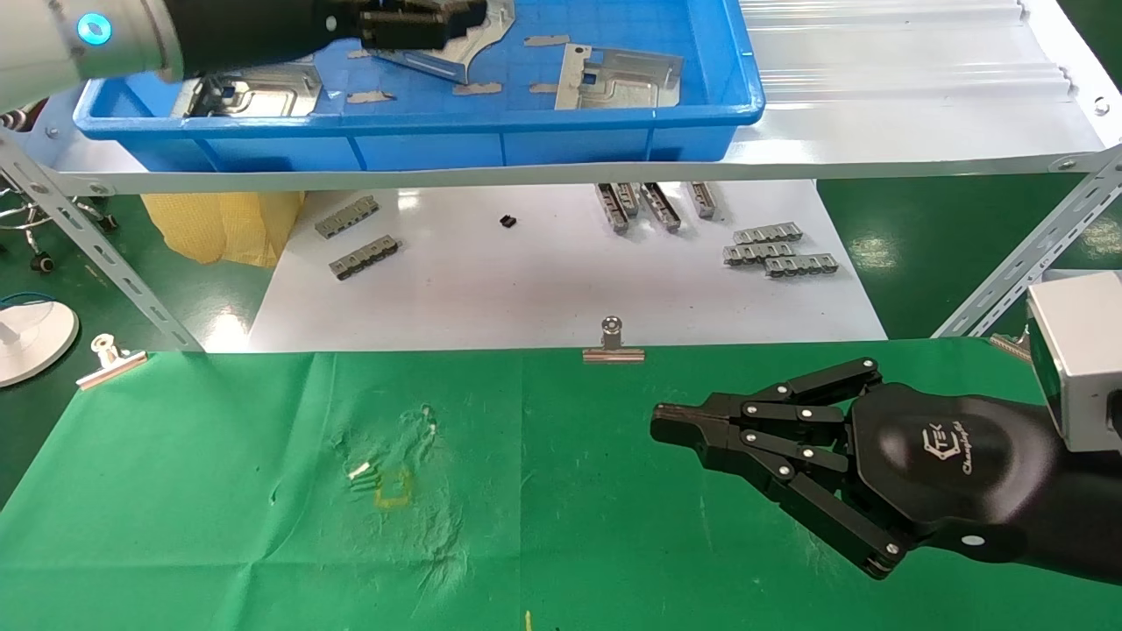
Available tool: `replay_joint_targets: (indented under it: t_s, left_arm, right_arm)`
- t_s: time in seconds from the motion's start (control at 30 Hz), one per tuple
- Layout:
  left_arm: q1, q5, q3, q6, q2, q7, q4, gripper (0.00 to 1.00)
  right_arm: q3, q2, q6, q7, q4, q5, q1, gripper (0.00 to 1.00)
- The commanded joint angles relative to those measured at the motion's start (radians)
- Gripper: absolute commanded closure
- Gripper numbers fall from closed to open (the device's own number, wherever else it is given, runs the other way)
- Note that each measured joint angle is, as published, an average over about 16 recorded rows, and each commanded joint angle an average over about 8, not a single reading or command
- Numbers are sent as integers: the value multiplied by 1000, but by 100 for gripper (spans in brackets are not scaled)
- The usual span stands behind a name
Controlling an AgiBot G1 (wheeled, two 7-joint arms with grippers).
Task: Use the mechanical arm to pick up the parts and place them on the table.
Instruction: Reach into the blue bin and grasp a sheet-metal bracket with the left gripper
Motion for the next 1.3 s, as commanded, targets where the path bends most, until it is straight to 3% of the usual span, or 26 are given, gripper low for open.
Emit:
replay_joint_targets:
  t_s: [0.03, 0.27, 0.33, 0.77, 0.87, 0.9, 1.07, 1.13, 1.17, 1.3]
  left_arm:
    - [-27, 19, 7, -65, 30, 17, 63, 6]
    - [-51, 33, 11, -190, 85, 31, 159, 90]
    - [-54, 34, 12, -198, 91, 30, 175, 100]
    - [-69, 46, 20, -238, 104, 8, 229, 100]
    - [-74, 53, 25, -249, 108, 5, 232, 100]
    - [-75, 55, 26, -253, 110, 5, 232, 100]
    - [-81, 73, 39, -279, 120, 9, 232, 100]
    - [-82, 81, 44, -288, 125, 9, 233, 100]
    - [-82, 85, 47, -292, 127, 8, 234, 100]
    - [-84, 97, 56, -301, 133, 0, 236, 100]
  right_arm:
    - [0, 0, 0, 0, 0, 0, 0, 100]
    - [0, 0, 0, 0, 0, 0, 0, 100]
    - [0, 0, 0, 0, 0, 0, 0, 100]
    - [0, 0, 0, 0, 0, 0, 0, 100]
    - [0, 0, 0, 0, 0, 0, 0, 94]
    - [0, 0, 0, 0, 0, 0, 0, 87]
    - [0, 0, 0, 0, 0, 0, 0, 26]
    - [0, 0, 0, 0, 0, 0, 0, 6]
    - [0, 0, 0, 0, 0, 0, 0, 1]
    - [0, 0, 0, 0, 0, 0, 0, 0]
